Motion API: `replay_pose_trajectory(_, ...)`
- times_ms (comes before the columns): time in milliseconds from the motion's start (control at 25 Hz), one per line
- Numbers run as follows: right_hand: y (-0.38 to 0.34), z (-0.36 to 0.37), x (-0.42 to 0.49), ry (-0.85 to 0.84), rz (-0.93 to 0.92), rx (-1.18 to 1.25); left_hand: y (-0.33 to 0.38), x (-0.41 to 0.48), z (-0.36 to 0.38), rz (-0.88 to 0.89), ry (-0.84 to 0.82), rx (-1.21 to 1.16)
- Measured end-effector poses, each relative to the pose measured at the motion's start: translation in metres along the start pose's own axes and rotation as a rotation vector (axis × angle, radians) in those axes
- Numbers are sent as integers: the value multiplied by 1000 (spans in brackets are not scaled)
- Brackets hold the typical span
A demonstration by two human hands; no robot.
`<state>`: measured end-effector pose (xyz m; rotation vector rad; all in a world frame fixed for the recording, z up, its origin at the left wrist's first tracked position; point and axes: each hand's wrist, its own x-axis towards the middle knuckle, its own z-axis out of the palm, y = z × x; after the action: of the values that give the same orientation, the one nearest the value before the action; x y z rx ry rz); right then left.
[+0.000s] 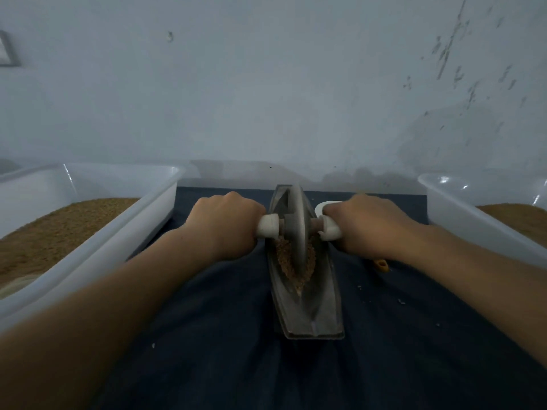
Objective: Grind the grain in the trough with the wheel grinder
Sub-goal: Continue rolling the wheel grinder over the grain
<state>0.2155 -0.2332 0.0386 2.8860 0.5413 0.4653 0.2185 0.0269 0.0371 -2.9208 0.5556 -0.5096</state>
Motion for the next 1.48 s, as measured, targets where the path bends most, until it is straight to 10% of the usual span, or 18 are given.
replay_pose_trajectory(160, 2, 14, -26, 251, -34, -105, -3, -13, 3, 13, 89, 146)
replay_pose_trajectory(480, 0, 7, 30, -85, 178, 74, 12, 33, -5, -84, 42, 172)
replay_pose_trajectory(680, -3, 14, -25, 297, 16, -182, -3, -1, 7, 36, 1, 80)
replay_pose_trajectory(960, -17, -4, 42, 111, 139, -90, 1, 36, 15, -145, -46, -82)
replay_pose_trajectory(1200, -4, -1, -2, -117, 51, 15, -8, 10, 16, 49, -37, 5)
replay_pose_trajectory(1480, -17, -4, 41, 8, 127, -33, 8, 34, 12, -129, 7, -2)
